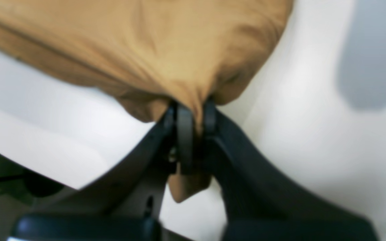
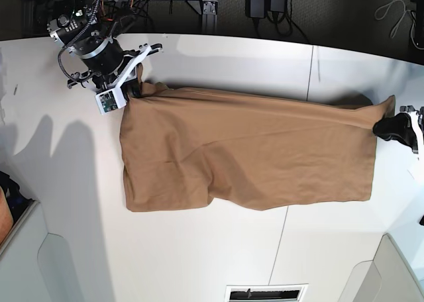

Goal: Layout the t-shirt on the table in an organized manner, then fold the t-shirt properly
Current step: 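Swing the shirt up and lay it flat between both grippers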

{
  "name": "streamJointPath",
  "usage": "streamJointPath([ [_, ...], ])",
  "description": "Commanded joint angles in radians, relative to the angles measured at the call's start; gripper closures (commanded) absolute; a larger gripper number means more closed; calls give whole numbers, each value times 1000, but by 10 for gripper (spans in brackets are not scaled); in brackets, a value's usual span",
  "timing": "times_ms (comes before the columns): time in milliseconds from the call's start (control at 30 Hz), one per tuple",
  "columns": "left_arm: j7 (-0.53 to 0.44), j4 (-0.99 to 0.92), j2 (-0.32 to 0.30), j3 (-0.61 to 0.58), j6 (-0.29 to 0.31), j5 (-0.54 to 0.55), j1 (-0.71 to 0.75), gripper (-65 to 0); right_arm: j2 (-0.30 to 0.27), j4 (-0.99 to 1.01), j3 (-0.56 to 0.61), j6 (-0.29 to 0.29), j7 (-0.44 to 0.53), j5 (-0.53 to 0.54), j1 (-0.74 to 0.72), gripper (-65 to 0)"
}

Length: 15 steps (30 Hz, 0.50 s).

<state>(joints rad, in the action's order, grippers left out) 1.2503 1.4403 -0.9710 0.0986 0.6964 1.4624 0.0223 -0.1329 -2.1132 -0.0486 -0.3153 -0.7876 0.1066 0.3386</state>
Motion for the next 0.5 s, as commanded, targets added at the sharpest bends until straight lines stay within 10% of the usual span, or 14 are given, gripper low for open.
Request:
streamJointPath([
  [0, -11, 11, -18, 14, 2, 21, 5, 0, -5, -17, -5, 6, 28, -8, 3, -137],
  [100, -11, 11, 10, 14, 2, 21, 53, -8, -5, -12, -5, 32, 29, -29, 8, -300],
  [167, -12, 11, 19, 14, 2, 21, 76, -167, -5, -11, -10, 60, 51, -56, 8, -364],
  [267, -12, 11, 23, 14, 2, 21, 74, -323, -5, -11, -48, 116, 93, -65, -10, -380],
  [467, -13, 12, 23, 58, 2, 21, 26, -326, -5, -11, -189, 136, 87, -13, -100, -380],
])
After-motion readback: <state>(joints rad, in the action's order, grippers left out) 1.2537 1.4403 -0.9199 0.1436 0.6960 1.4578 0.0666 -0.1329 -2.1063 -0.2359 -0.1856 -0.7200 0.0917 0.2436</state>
